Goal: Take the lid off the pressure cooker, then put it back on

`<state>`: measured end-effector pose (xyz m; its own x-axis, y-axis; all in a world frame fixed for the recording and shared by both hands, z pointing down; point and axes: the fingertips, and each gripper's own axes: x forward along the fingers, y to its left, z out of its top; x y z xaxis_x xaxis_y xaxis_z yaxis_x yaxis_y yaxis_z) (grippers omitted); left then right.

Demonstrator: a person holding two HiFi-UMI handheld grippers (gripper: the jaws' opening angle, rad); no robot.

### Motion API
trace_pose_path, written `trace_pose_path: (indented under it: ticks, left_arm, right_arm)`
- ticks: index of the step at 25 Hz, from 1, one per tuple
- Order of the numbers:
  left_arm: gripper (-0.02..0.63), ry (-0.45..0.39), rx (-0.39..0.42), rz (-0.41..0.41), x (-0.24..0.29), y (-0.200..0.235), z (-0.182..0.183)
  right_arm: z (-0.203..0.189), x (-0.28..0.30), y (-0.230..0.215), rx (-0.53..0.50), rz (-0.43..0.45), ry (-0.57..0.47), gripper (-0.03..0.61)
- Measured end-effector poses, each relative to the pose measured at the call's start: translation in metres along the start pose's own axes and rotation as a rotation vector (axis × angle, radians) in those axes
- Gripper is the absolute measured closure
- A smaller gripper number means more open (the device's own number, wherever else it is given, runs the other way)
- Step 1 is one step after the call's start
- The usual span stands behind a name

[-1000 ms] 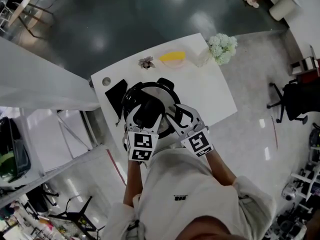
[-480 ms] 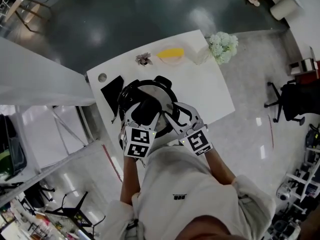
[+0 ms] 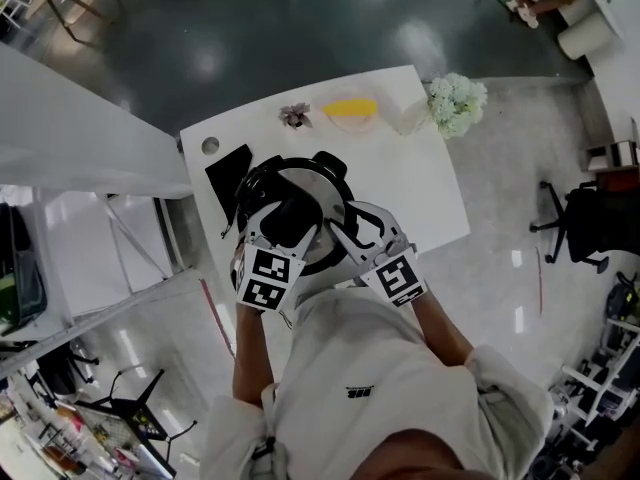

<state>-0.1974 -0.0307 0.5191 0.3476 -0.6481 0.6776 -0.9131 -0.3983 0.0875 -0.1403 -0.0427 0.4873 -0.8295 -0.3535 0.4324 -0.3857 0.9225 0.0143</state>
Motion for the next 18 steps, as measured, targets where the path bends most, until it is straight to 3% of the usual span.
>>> trace_pose_path:
  ticks: [11,18]
  left_arm:
    - [0.327,-0.005,0.016,-0.025,-0.0015,-0.0004,0.0004]
    - [0.328,-0.002,0.072,-0.086,-0.0009,-0.0017,-0.0007]
  right_arm:
    - [0.0004,0.0033,0.0002,-0.039,0.0,-0.014,0.44]
    - [-0.0005,0.002,0.0024,0.002,-0.029,0.012,0.44]
